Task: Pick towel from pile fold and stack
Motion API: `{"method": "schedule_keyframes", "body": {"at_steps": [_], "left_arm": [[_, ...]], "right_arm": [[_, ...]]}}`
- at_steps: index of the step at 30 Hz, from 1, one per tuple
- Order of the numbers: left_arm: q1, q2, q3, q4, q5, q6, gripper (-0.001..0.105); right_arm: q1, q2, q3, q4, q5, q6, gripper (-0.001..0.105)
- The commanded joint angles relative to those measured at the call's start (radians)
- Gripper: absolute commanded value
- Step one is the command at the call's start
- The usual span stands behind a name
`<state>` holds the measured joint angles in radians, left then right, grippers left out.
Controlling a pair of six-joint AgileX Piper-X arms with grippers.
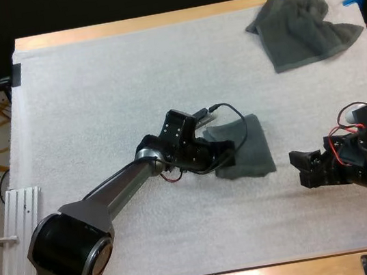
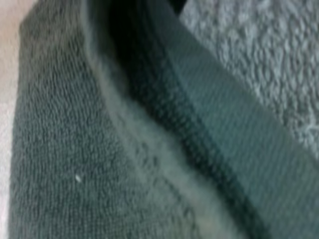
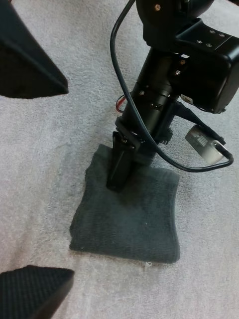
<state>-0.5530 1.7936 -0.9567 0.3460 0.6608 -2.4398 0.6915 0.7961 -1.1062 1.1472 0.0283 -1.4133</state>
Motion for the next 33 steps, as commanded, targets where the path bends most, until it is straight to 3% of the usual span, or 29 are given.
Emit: {"method": "schedule_keyframes", "body": {"at_steps": [1,9,14,23,28,33], "left_arm": [[-0.005,-0.015,-0.004,0.019,-0.021,0.024,0.000],[0.109,-0.104,-0.004,0.294,-0.205,0.327,0.000],[0.279,-0.148,-0.004,0.505,-0.406,0.525,0.000],[0.536,-0.162,-0.029,0.641,-0.746,0.787,0.000],[0.633,-0.162,-0.055,0.639,-0.820,0.853,0.000],[0.705,-0.162,-0.061,0.599,-0.823,0.852,0.000]], "right_arm": [[0.001,-0.010,-0.003,0.003,-0.007,0.004,0.067],[0.001,-0.010,-0.003,0.003,-0.003,0.004,0.067],[0.001,-0.010,-0.003,0.000,-0.003,0.004,0.067],[0.001,-0.010,-0.003,-0.022,-0.016,0.004,0.067],[0.001,-0.010,-0.003,-0.047,-0.117,-0.006,0.067],[0.001,-0.010,-0.003,-0.076,-0.134,-0.006,0.067]]}}
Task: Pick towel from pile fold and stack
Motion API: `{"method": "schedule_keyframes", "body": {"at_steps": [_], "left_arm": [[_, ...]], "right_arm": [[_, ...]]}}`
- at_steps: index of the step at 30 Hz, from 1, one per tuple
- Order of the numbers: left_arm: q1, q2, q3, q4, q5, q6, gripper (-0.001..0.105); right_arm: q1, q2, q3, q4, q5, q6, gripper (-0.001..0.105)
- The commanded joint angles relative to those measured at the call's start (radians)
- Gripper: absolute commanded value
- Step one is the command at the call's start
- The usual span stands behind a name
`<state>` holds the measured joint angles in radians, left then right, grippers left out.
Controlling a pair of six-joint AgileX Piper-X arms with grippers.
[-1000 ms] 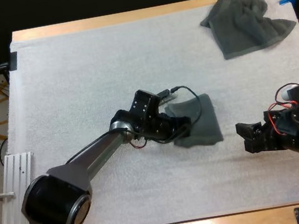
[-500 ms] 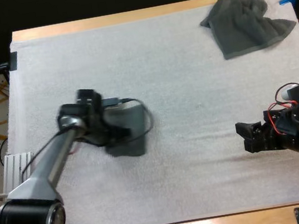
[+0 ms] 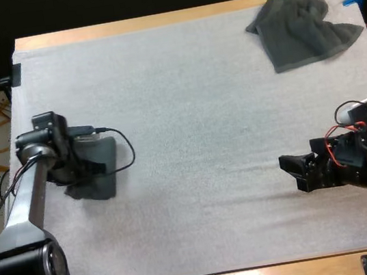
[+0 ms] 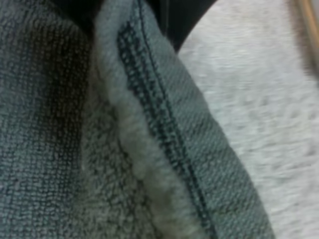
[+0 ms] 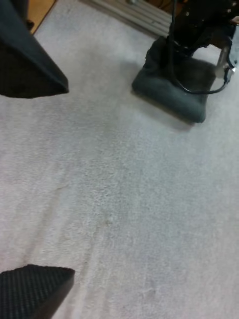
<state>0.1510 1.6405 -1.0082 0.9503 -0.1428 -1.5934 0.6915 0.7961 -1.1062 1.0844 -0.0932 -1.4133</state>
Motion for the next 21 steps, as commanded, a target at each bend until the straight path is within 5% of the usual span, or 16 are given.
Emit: {"method": "schedule_keyframes", "body": {"at_steps": [1,9,17,21], "left_arm": [[0.016,-0.009,-0.010,-0.013,-0.018,0.006,0.000],[0.047,-0.009,-0.010,-0.042,-0.031,0.029,0.001],[0.047,-0.009,-0.010,-0.043,-0.153,0.058,0.043],[0.047,-0.025,-0.010,-0.042,-0.258,0.058,0.055]], "right_arm": [[0.001,-0.010,-0.003,-0.020,-0.013,-0.006,0.067],[0.001,-0.010,-0.003,-0.028,-0.013,-0.006,0.067],[0.001,-0.010,-0.003,-0.029,-0.016,-0.006,0.067],[0.001,-0.010,-0.003,-0.032,-0.016,-0.006,0.067]]}}
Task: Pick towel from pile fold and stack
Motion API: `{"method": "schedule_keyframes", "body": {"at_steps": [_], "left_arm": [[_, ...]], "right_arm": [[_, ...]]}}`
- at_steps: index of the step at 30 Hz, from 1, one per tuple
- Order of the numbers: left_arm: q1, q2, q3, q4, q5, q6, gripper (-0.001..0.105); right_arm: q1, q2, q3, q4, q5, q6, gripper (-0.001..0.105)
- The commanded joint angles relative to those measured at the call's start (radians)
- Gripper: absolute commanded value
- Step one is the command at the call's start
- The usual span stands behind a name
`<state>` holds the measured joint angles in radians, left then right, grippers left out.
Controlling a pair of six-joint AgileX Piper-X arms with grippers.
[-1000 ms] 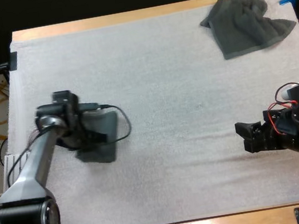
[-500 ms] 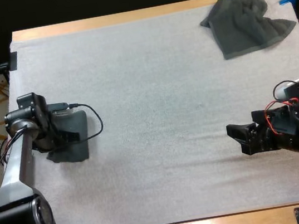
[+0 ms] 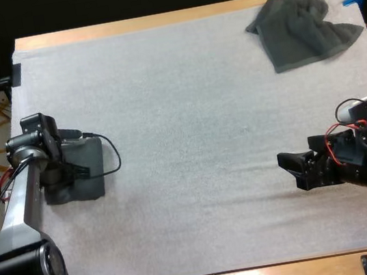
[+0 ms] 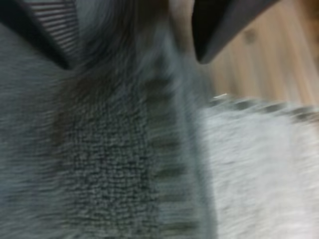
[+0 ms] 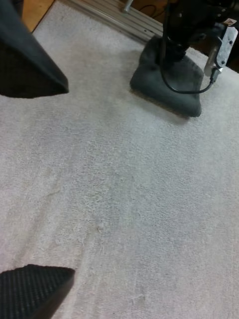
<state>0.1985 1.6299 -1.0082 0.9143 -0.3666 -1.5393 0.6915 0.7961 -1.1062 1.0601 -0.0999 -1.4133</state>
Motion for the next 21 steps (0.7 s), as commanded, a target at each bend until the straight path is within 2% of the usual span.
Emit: {"method": "schedule_keyframes", "body": {"at_steps": [1,4,6,11,14,17,21], "left_arm": [[0.000,-0.025,-0.010,-0.008,-0.060,0.004,0.055],[0.000,-0.073,-0.017,-0.012,-0.067,0.004,0.055],[0.000,-0.112,-0.020,-0.011,-0.035,-0.001,0.055],[0.018,-0.183,-0.012,0.014,0.224,-0.006,0.055],[0.045,-0.180,0.003,0.016,0.320,-0.006,0.055],[0.066,-0.169,0.037,-0.001,0.389,-0.006,0.055],[0.069,-0.141,0.061,0.003,0.397,-0.006,0.055]], "right_arm": [[0.001,-0.010,-0.003,-0.008,-0.009,-0.006,0.067],[0.001,-0.010,-0.003,-0.008,-0.009,-0.006,0.067],[0.001,-0.010,-0.003,-0.008,-0.009,-0.006,0.067],[0.001,-0.010,-0.003,-0.008,-0.009,-0.006,0.067],[0.001,-0.010,-0.003,-0.008,-0.009,-0.006,0.067],[0.001,-0.010,-0.003,-0.008,-0.009,-0.006,0.067],[0.001,-0.010,-0.003,-0.008,-0.009,-0.006,0.067]]}}
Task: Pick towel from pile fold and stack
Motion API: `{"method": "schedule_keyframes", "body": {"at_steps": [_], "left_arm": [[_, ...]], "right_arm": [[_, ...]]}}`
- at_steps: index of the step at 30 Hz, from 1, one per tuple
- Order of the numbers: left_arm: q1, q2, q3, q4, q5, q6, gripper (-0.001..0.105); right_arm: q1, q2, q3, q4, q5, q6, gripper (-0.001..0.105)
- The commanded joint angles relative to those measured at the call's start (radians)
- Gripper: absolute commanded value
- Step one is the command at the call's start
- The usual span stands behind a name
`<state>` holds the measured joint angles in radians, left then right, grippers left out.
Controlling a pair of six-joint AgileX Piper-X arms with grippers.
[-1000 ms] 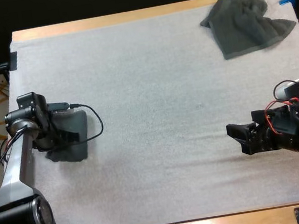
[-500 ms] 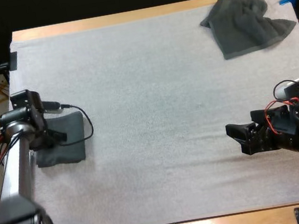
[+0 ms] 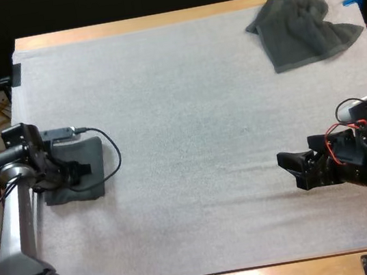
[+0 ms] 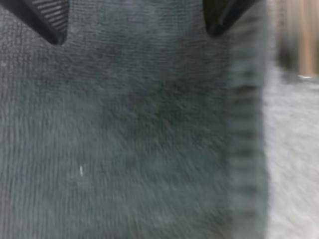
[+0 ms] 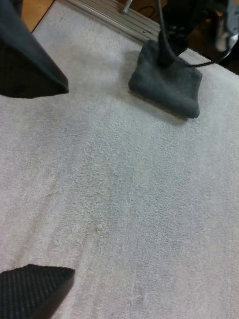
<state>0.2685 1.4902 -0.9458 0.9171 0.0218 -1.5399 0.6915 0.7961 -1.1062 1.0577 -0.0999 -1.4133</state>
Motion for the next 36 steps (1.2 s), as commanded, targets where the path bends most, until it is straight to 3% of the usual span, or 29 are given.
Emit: {"method": "schedule_keyframes", "body": {"at_steps": [1,6,12,21,28,36], "left_arm": [[-0.001,0.008,0.000,0.000,0.009,-0.006,0.055],[-0.004,-0.012,-0.014,0.006,0.045,-0.035,0.055],[-0.004,-0.137,-0.094,0.004,0.089,-0.051,0.055],[-0.038,-0.343,-0.160,0.013,0.181,-0.061,0.055],[-0.142,-0.490,-0.160,0.074,0.176,-0.061,0.055],[-0.204,-0.618,-0.160,0.074,0.176,-0.056,0.055]], "right_arm": [[0.001,-0.010,-0.003,-0.006,-0.009,-0.006,0.067],[0.001,-0.010,-0.003,-0.006,-0.009,-0.006,0.067],[0.001,-0.009,-0.003,-0.017,-0.009,0.000,0.067],[-0.032,0.135,-0.003,-0.163,0.035,-0.039,0.067],[-0.233,0.241,-0.003,-0.223,-0.001,-0.147,0.067],[-0.483,0.215,-0.003,-0.143,-0.001,-0.281,0.067]]}}
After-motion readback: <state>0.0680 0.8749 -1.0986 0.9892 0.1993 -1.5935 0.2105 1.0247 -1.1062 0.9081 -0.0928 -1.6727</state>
